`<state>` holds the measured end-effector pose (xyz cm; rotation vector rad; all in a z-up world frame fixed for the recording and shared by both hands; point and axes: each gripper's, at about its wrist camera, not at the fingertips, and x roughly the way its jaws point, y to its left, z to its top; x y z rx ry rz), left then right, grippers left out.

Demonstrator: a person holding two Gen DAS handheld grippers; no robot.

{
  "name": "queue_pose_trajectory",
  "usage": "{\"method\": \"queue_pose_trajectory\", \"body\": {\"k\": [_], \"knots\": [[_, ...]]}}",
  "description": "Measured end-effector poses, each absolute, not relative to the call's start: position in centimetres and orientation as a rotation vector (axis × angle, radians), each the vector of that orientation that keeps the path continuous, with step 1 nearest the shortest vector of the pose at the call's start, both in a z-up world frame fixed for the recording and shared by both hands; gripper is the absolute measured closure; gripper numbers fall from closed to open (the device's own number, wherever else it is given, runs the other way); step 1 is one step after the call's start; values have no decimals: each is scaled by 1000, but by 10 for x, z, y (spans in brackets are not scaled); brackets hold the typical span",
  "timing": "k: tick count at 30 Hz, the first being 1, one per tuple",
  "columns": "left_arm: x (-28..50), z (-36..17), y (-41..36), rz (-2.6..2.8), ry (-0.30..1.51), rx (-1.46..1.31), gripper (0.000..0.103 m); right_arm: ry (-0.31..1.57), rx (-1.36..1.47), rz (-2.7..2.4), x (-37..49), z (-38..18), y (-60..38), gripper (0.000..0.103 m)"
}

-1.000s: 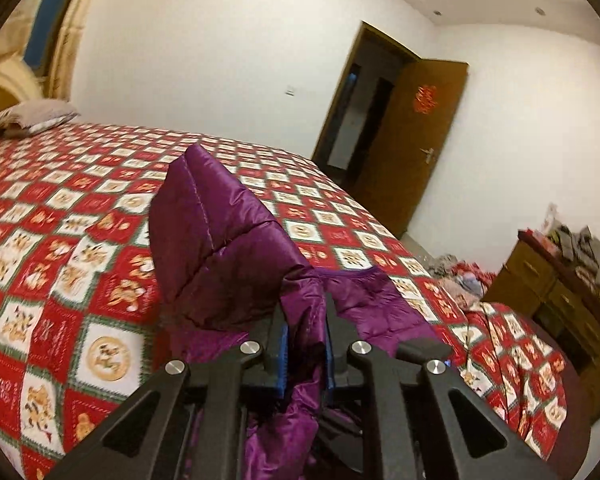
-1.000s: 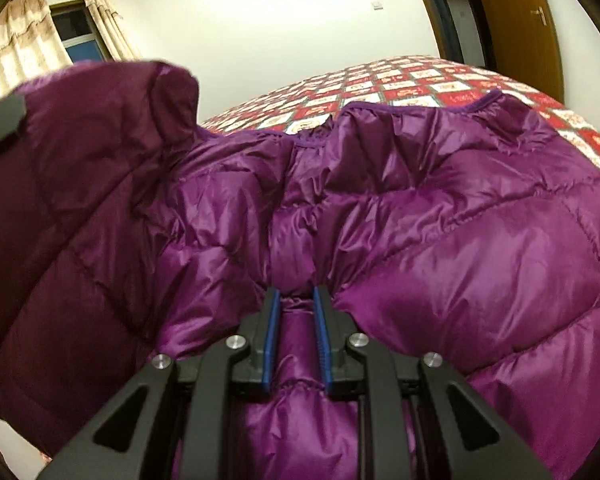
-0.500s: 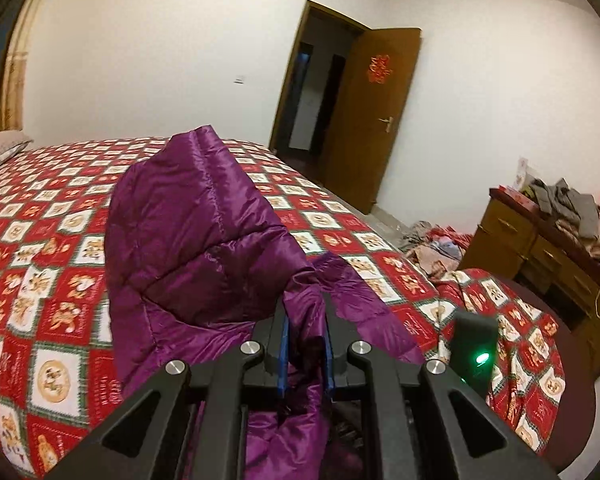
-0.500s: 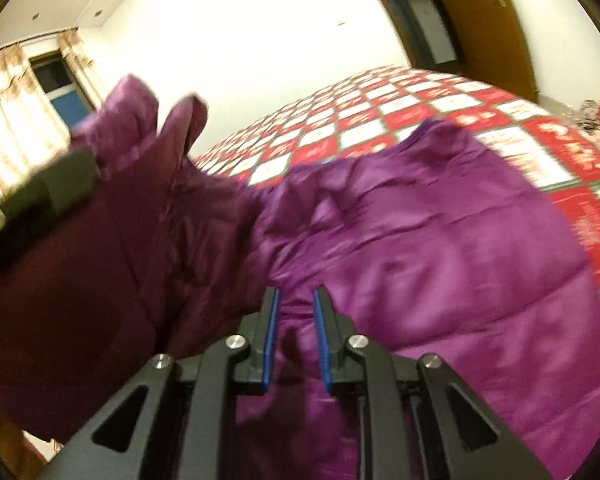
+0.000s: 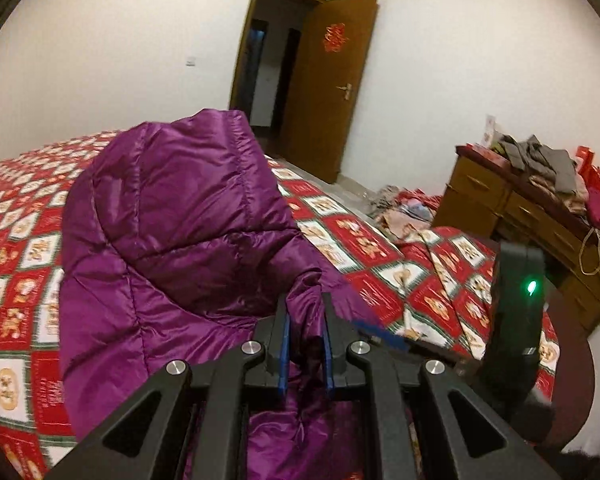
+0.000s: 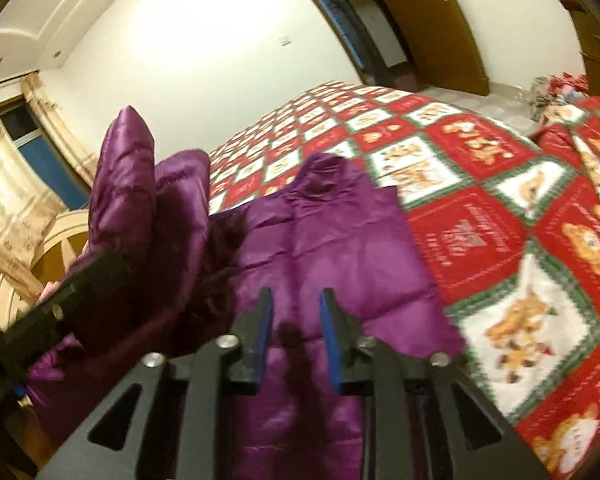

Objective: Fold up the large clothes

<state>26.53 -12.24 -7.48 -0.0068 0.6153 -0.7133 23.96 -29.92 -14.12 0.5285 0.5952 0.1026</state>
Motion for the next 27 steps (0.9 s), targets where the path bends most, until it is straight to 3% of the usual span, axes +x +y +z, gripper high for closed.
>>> {"method": "queue_pose_trajectory", "body": {"k": [1,2,8,13,18,20,22,27], "knots": [[265,-78,-126,-725,624,-5,91,587,534,90,236,-140,-305,53],[265,-80,-128,-731,629,-1,91,578,540,83,233,-139,-310,51],[265,-95,-141,-748,661,33,91,534,576,102,222,-126,-332,50],[262,-98,-141,-764,668,50,91,502,677,281,229,-118,-340,37],[263,-98,-142,-781,672,50,91,558,663,408,257,-117,-324,32],[263,-97,-140,-783,674,52,91,616,637,456,273,-122,-314,35],[265,-98,-138,-781,675,54,91,661,631,503,282,-127,-306,54],[267,-99,-133,-777,692,52,91,692,598,502,288,-133,-297,77]]}}
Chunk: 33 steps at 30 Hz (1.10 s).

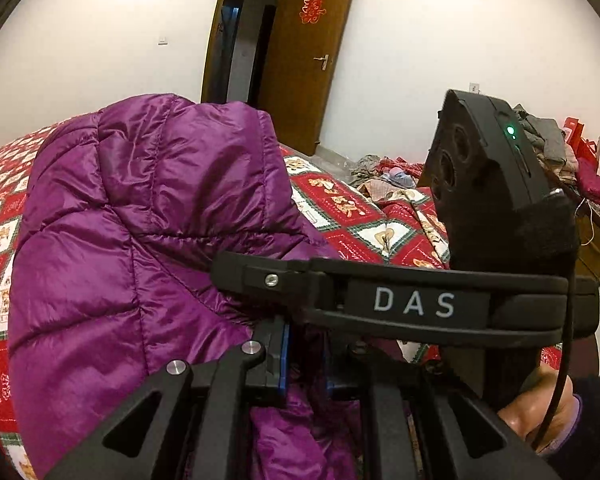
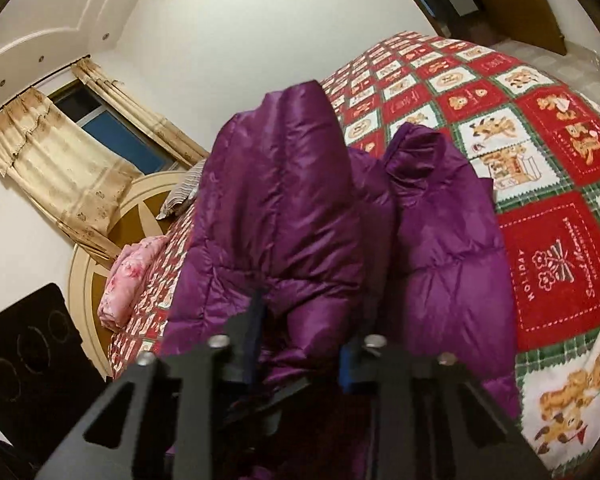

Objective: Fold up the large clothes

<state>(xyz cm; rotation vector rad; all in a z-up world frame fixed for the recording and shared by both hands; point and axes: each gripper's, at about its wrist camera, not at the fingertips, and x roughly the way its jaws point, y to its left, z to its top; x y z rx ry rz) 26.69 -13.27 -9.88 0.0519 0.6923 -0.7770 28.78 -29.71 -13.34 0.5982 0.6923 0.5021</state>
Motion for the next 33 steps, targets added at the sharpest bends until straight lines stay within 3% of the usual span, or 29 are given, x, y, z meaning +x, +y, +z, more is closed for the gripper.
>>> {"method": "queue_pose_trajectory", "body": {"k": [7,15,20,27,33], "knots": [[252,-94,-138,-779,703,166,90,687,605,452,280,-136,-308,89],[231,-72,-87,-879,612,259,90,686,570,358,270,-126,-336,90],[270,-52,-60,-737,589,195,90,718,504,258,265,-131,-353,90],[365,-69,-68,-470,787,-27,90,765,392,199,265,-136,-341,90],[357,-89,-99,-363,739,108,89,801,376,182,274,-143,-339,88]]}}
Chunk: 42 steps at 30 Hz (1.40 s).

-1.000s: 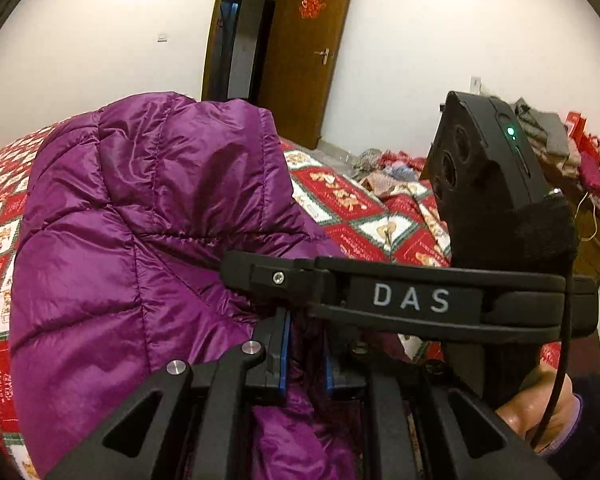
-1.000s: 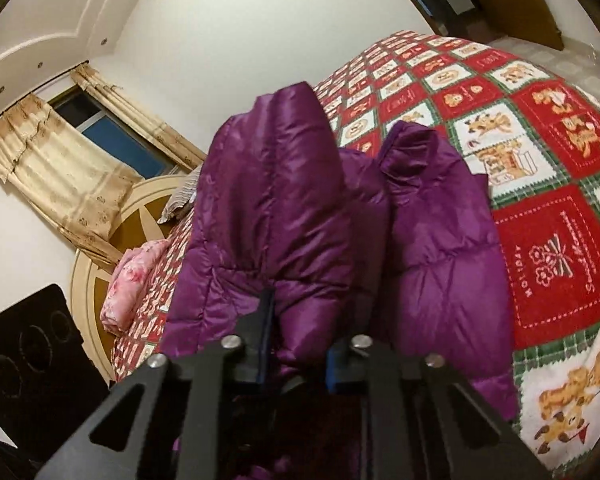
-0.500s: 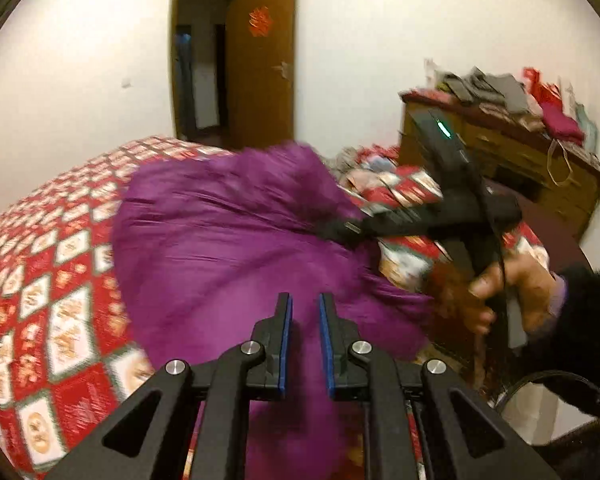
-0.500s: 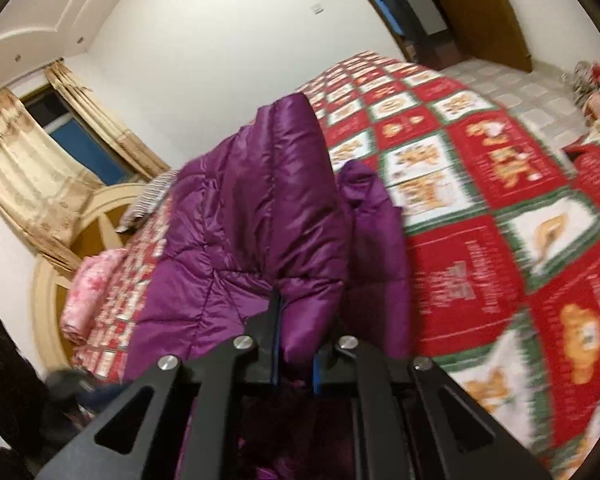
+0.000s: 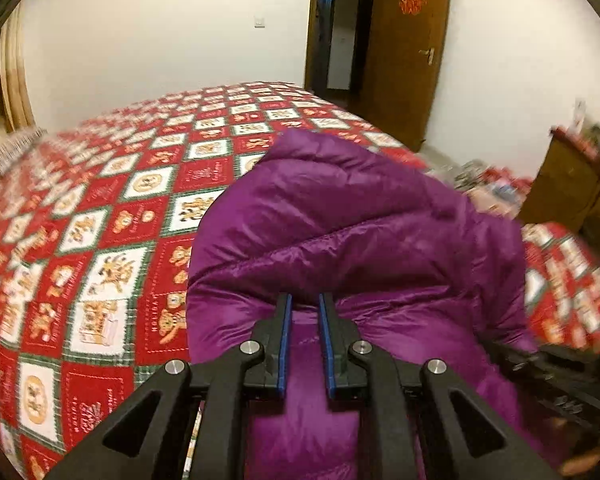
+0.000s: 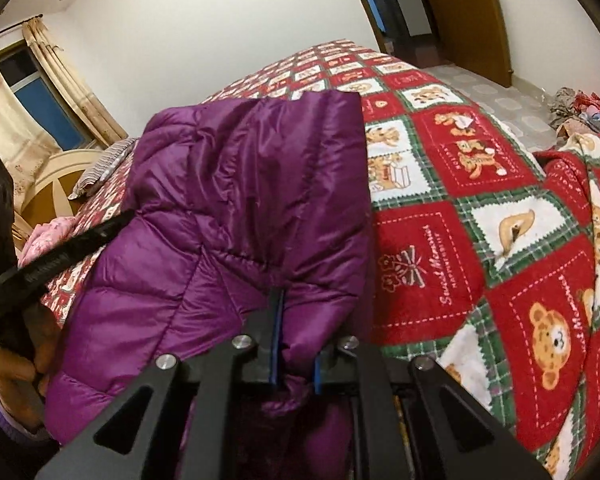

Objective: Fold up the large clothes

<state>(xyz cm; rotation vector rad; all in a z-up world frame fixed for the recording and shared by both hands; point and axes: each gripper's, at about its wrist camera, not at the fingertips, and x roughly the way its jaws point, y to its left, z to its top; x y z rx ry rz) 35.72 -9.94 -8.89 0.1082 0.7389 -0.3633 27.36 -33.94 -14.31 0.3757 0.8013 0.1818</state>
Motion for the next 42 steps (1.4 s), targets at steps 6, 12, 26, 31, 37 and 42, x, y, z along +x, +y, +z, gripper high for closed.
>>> {"method": "queue_pose_trajectory", "body": {"k": [6,12,26,31,37,42], "knots": [[345,-118,-111,-291,617,250,89,807,423,177,283,-155,-345,87],[353,-124,-105,-302,635,228,89,812,441,150,277,-147,-352,75],[356,-114,-110,-314,680,261,89,713,455,40,324,-74,-340,71],[374,-91,-97,-414,738,167,89,755,340,-18,338,-118,-326,71],[424,-75,-117,-391,732,166,88,737,323,-19,336,-132,-328,71],[462,-91,-145,-323,770,291,88,740,271,-29,342,-140,-320,71]]}}
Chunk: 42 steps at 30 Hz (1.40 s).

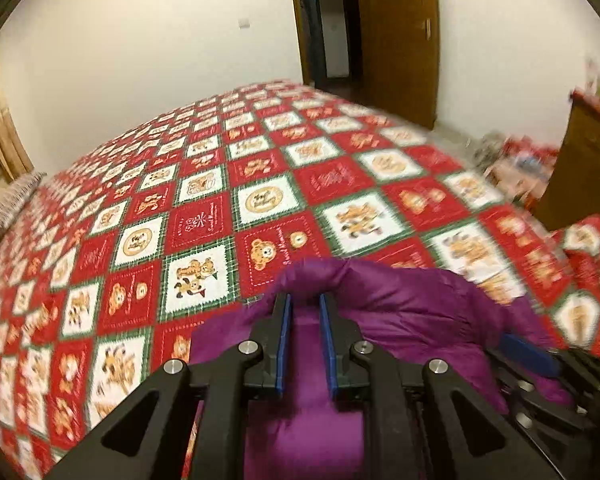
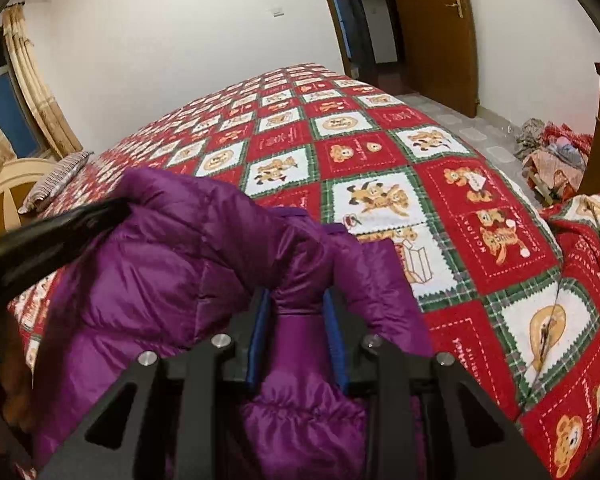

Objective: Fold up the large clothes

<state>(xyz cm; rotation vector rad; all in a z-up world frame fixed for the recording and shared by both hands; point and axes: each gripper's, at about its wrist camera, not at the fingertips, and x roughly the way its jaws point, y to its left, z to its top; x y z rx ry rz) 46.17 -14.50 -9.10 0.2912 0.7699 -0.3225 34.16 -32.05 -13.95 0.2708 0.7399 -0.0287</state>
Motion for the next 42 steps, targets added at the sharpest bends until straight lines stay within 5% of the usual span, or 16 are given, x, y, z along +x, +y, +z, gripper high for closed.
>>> {"method": "queue_pose_trajectory", "body": {"k": [15,28,31,33,34,42], "knots": [[495,-141,-154,-289,854,307,88,724,395,22,350,-152,-332,71],[457,-117,-141,-334,782,386,87,713,352,5,349,-151,-327,72],[429,-101,-123,-354,769,358,73,720,335,-10,349,-150,-326,72],[411,-93,-100,-345,781,255,42,733,331,-13,351,-149,-326,72],[404,-91,-92,-341,790,209,38,741,322,-18,352,-148,-325,72],[356,-96,-57,-377,805,78,37,631,276,64,296,-101,-306,66]]}}
